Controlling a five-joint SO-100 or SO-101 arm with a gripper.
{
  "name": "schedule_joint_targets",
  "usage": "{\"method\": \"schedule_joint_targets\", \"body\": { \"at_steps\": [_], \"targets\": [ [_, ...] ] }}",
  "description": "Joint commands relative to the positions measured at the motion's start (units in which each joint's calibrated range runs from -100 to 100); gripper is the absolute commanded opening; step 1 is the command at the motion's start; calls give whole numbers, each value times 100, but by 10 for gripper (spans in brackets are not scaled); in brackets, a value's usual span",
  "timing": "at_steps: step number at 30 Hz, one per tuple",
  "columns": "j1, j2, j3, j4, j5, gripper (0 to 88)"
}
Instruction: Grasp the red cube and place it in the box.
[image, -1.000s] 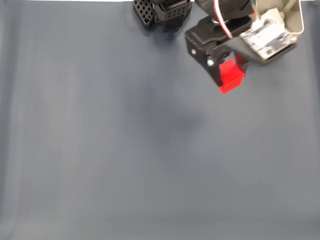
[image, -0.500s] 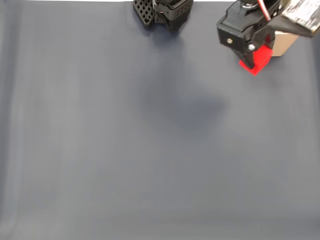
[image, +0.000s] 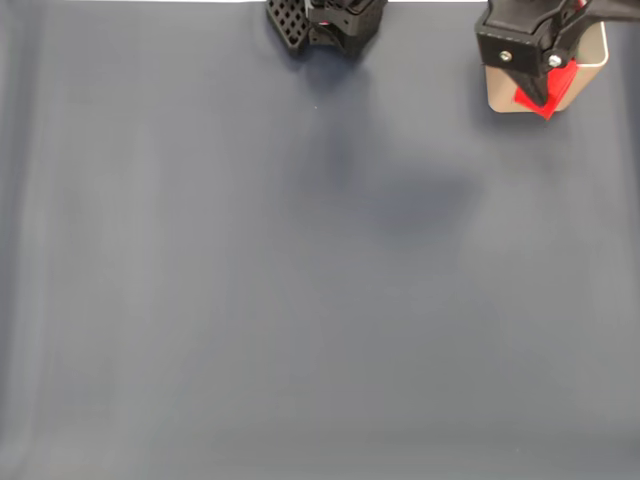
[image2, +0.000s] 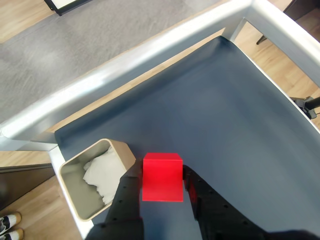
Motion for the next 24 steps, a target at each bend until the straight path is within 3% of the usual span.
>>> {"method": "schedule_joint_targets", "body": {
  "at_steps": [1, 24],
  "targets": [
    [-217, -9, -263, -104, 29, 1],
    [-1346, 121, -144, -153, 44, 1]
  ]
}}
